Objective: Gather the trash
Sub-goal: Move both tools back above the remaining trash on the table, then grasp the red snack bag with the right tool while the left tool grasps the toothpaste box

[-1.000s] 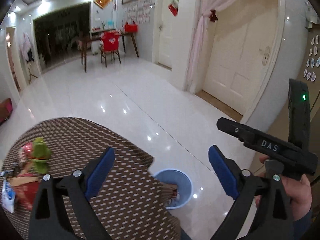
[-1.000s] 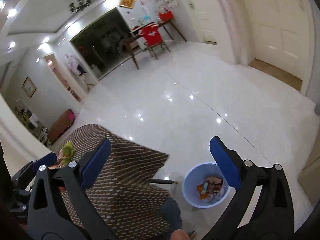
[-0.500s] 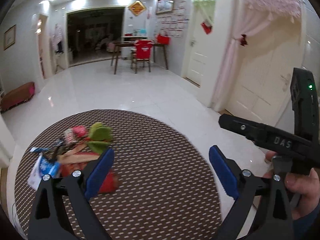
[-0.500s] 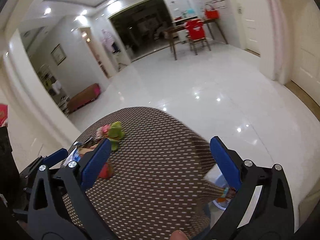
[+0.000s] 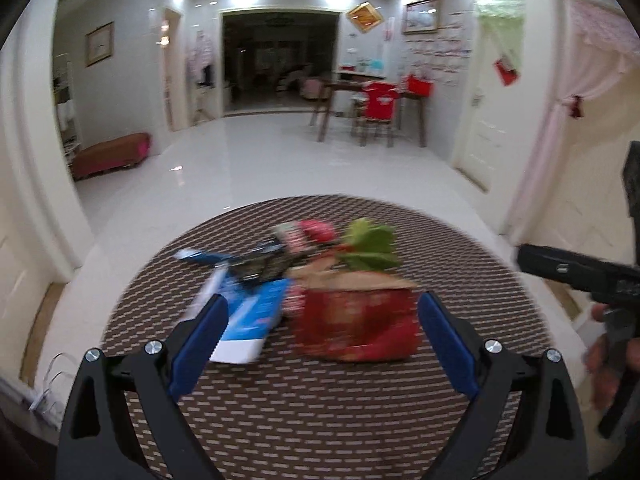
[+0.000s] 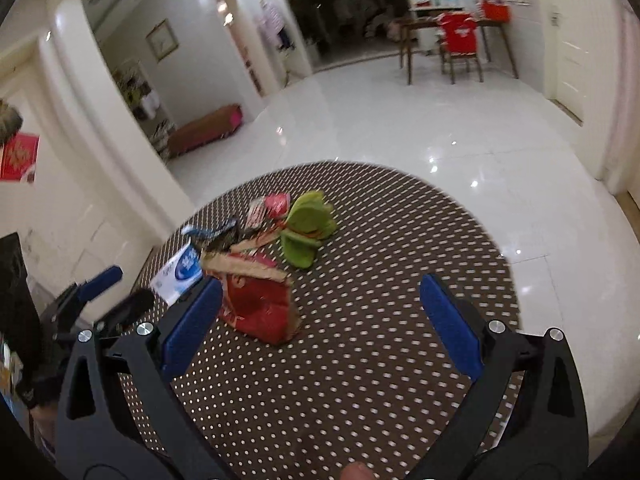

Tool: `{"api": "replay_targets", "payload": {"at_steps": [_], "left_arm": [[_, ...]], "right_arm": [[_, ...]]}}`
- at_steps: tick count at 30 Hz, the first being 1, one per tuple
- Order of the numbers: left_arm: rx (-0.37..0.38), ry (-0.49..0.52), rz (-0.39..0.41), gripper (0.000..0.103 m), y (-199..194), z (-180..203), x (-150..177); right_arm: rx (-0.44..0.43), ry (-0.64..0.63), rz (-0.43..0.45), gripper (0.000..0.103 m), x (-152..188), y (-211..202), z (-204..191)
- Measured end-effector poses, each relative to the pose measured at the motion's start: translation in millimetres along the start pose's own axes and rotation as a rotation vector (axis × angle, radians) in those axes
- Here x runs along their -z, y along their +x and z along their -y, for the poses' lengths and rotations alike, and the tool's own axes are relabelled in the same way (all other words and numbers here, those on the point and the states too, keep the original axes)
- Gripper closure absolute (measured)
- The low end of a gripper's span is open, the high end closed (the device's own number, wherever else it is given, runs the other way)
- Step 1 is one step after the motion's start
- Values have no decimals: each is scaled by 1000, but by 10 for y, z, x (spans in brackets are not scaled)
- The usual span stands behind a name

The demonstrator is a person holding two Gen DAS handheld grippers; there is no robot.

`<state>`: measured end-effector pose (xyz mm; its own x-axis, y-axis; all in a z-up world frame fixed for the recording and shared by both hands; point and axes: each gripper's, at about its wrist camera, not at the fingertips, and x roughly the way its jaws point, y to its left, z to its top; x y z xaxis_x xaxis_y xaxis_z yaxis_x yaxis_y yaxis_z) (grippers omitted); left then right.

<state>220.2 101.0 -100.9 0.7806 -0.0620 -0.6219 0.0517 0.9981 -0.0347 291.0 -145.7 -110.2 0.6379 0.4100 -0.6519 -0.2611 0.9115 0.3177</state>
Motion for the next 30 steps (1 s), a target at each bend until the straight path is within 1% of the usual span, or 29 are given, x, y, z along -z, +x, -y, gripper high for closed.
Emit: {"api": "replay_targets", "payload": {"at_steps": [4,7,10,12,14,16,18,19,20,21,22,23,24,25,26,27,28,30], "left_arm": [[-84,-50,-50,9,209,-469,85],[-123,-83,-68,9,321,-748,107],[-144,-107,-89,9,462,-948,114],[-145,-111,-102,9,538,-1021,111],[-136,-100,-117,9,644,-1056,97],[-105,-97,-140,9,772,-1092,91],[-74,-91,-163,9,882,-1087,90],[-47,-86,-171,10,937,-1072,91],[-38,-85,-180,10,992,-1058,112],[-32,-84,-191,15,1029,-1049,120],[-10,-87,-207,39,1076,-1043,129],[21,-99,-240,61,1136,-1042,146],[33,-110,-247,65,1155,-1046,158],[37,-120,-244,71,1151,-1049,164],[52,-127,-246,78,1144,-1046,173],[61,-134,-247,81,1123,-1032,194],[61,-144,-246,83,1098,-1023,214],[37,-140,-242,84,1049,-996,257]], "right_arm": [[-30,-39,-76,6,65,339,-108],[-64,-73,-131,6,118,581,-198],[-101,-99,-179,6,164,787,-285],[-111,-117,-200,6,191,871,-339],[-144,-135,-212,6,207,947,-405],[-179,-142,-225,6,206,1036,-439],[-188,-147,-233,6,198,1119,-448],[-197,-149,-239,6,197,1182,-454],[-212,-146,-245,6,196,1231,-451],[-234,-139,-253,6,194,1272,-441],[-271,-130,-263,7,201,1312,-435],[-296,-126,-267,17,202,1317,-431],[-308,-125,-271,36,216,1333,-436],[-315,-121,-278,43,237,1343,-442],[-330,-114,-281,48,249,1340,-441],[-342,-110,-280,53,259,1320,-438],[-352,-110,-277,54,273,1284,-437],[-348,-130,-266,58,302,1195,-451]]}}
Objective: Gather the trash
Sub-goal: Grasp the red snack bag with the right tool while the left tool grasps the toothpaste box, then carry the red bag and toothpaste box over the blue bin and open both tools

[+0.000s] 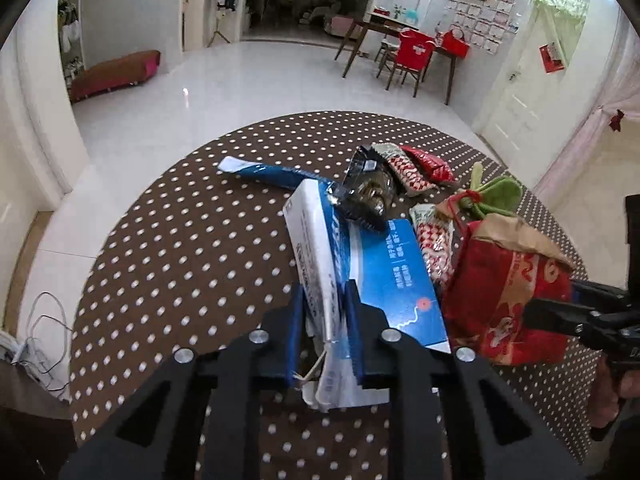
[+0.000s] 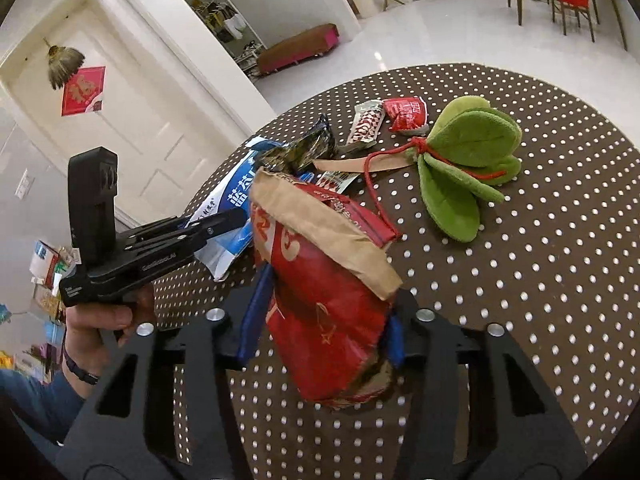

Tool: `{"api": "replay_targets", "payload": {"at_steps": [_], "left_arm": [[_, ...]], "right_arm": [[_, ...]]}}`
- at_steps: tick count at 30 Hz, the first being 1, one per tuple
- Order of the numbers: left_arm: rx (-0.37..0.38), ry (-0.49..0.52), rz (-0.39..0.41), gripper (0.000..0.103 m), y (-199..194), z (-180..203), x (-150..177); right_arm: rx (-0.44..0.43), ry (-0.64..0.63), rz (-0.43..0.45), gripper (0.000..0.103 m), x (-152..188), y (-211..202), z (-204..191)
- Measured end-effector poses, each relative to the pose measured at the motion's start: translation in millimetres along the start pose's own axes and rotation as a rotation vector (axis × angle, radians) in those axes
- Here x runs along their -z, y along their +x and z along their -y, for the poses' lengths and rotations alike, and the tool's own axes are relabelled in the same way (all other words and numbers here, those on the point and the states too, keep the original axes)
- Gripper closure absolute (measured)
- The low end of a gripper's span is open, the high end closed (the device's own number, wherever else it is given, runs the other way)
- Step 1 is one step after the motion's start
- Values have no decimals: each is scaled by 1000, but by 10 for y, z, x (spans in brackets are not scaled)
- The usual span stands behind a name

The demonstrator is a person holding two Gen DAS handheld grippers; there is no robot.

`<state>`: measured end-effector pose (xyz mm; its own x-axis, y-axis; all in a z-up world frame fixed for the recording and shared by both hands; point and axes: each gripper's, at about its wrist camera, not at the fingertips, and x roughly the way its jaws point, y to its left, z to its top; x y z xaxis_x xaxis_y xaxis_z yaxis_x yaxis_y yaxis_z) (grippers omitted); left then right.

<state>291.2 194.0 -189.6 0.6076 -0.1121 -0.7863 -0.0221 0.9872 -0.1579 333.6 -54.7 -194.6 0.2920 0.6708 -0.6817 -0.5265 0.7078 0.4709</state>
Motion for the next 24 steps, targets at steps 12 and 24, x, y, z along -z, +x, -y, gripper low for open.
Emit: {"api": "replay_targets", "payload": {"at_steps": [12,24], "left_arm": [[-30,-51,55,86,-524,91,286],[78,37,129,86,-759,760,72]], "right_arm": [[44,38,104,60,222,-650,173],[162,163,297,60,366,-1523,609]]}}
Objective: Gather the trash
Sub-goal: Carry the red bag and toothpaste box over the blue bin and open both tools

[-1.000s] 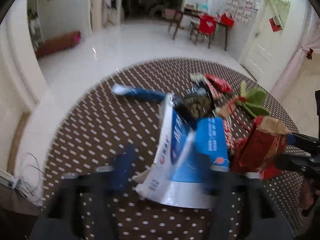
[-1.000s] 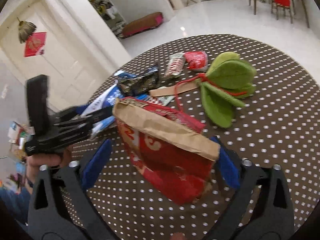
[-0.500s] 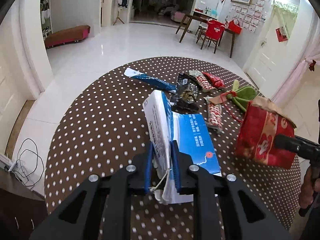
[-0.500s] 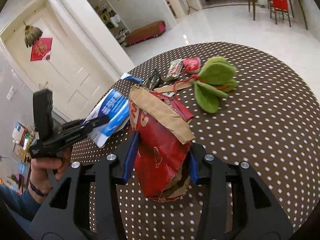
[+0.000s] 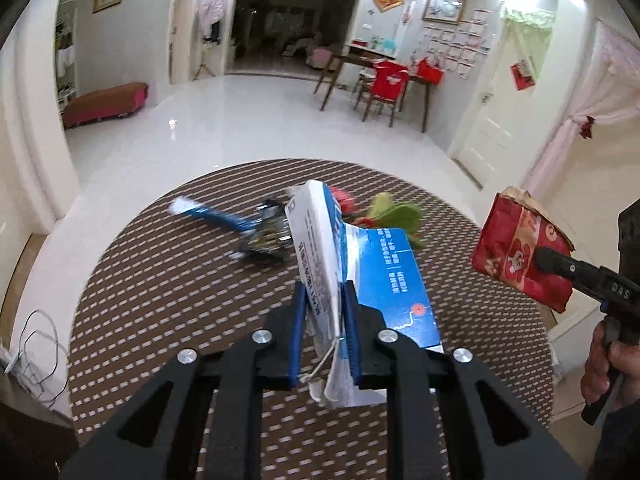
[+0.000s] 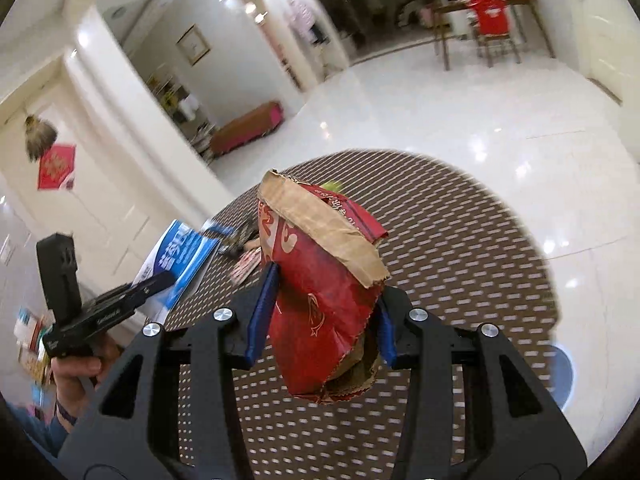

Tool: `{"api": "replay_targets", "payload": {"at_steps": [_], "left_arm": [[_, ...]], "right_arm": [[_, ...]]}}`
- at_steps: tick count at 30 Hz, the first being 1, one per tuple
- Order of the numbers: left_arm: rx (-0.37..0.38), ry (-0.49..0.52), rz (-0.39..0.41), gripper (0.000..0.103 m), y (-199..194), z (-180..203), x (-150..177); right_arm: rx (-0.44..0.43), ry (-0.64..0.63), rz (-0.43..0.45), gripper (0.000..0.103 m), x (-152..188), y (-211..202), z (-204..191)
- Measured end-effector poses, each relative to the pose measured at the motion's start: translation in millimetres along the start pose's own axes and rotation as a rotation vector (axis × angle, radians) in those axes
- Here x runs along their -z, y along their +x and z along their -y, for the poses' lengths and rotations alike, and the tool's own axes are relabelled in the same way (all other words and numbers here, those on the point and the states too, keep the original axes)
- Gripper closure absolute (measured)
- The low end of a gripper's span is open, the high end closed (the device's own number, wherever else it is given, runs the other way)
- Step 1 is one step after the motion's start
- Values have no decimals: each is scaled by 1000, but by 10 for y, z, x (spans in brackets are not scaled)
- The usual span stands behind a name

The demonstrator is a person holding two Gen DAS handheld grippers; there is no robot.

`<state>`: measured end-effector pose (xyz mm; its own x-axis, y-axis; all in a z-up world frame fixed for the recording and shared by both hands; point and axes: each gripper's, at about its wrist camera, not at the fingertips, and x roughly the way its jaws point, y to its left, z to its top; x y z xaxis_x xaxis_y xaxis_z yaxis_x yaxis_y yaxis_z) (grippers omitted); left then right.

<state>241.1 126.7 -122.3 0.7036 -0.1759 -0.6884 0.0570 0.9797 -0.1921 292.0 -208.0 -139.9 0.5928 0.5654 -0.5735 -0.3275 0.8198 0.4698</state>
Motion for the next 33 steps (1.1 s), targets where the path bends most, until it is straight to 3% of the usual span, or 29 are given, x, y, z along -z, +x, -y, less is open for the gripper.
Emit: {"api": "replay_targets", "payload": {"at_steps": [11,18,26,33], "left_arm": [[144,167,-14,86,263,1097,-154],[230,263,-44,86,534,1807,-207],[304,347,-73,86,727,2389,-156],[341,391,-114,86,900,2792,-132]], "right_arm": [[260,155,156,60,-8,-988,921],[449,234,176,60,179,-1348,1441],[576,306,135,60,535,-1443,1825],[578,375,48,54,779,-1122,2151]]}}
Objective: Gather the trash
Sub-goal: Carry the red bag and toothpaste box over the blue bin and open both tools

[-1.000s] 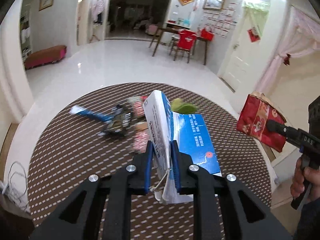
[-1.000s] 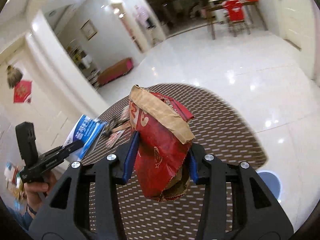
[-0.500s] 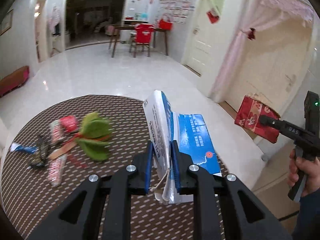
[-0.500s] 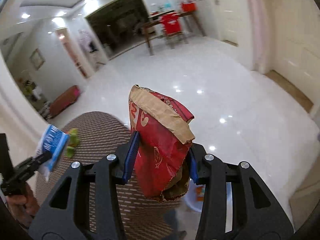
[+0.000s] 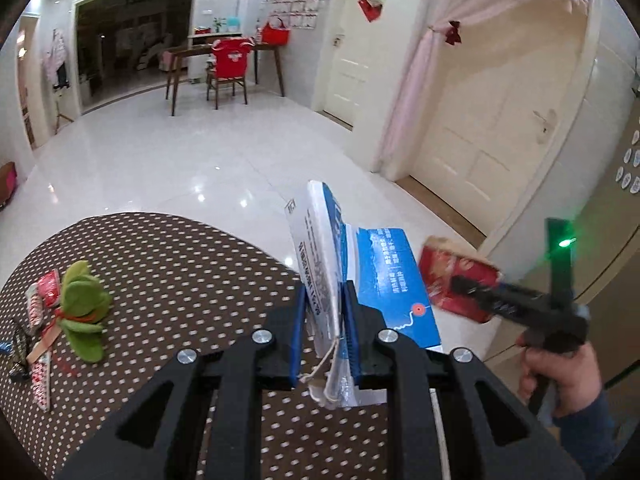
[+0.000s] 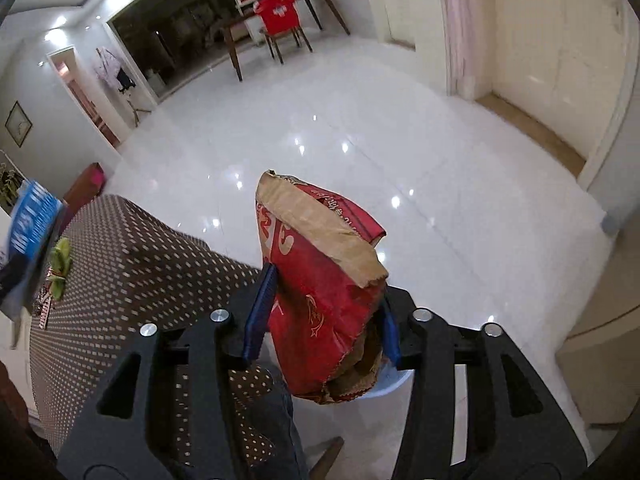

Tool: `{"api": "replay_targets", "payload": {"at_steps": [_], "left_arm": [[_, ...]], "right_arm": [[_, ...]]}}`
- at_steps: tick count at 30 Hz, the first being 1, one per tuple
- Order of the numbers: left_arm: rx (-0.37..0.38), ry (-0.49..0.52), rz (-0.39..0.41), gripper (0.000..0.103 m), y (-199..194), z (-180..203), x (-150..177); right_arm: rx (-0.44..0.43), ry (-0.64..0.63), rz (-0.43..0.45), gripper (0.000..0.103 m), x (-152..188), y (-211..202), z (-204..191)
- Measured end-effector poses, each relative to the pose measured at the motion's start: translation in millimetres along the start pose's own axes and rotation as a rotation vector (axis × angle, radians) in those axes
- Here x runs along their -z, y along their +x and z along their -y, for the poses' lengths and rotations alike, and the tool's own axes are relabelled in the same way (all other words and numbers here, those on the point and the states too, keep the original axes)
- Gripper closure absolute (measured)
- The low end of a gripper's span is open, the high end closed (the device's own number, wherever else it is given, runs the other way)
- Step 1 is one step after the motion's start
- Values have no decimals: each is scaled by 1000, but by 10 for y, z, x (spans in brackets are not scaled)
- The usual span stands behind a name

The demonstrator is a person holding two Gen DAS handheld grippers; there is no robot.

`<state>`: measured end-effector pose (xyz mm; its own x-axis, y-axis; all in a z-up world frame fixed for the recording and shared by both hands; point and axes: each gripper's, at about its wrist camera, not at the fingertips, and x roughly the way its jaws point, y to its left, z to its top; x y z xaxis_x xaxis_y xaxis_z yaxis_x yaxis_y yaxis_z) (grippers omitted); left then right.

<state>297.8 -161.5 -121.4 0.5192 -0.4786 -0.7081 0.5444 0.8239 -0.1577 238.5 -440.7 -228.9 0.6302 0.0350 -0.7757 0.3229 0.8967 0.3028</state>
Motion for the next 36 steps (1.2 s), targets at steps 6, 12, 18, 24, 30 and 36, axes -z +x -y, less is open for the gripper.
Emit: {"api": "replay_targets", "payload": {"at_steps": [6,12,18,24,30,36], "left_arm": [[37,37,-42,86,259,253,-56],[83,76,-126,85,644,501,-54],[127,114,-228,84,1050,690,-28],[104,143,-263,17,1299,745,-32],[90,91,-214,16,1130,602,-61],[67,42,-131,12,806,443,-99]], "right_arm": [[-36,74,-40,35,53,259,257],[-49,134,14,24,-3,63,488],[-76,199,91,18,-66,-283,651],[-83,190,123,12,-89,-425,662],[-80,190,137,6,-75,-403,584],[-48,169,129,6,-68,-357,425]]}}
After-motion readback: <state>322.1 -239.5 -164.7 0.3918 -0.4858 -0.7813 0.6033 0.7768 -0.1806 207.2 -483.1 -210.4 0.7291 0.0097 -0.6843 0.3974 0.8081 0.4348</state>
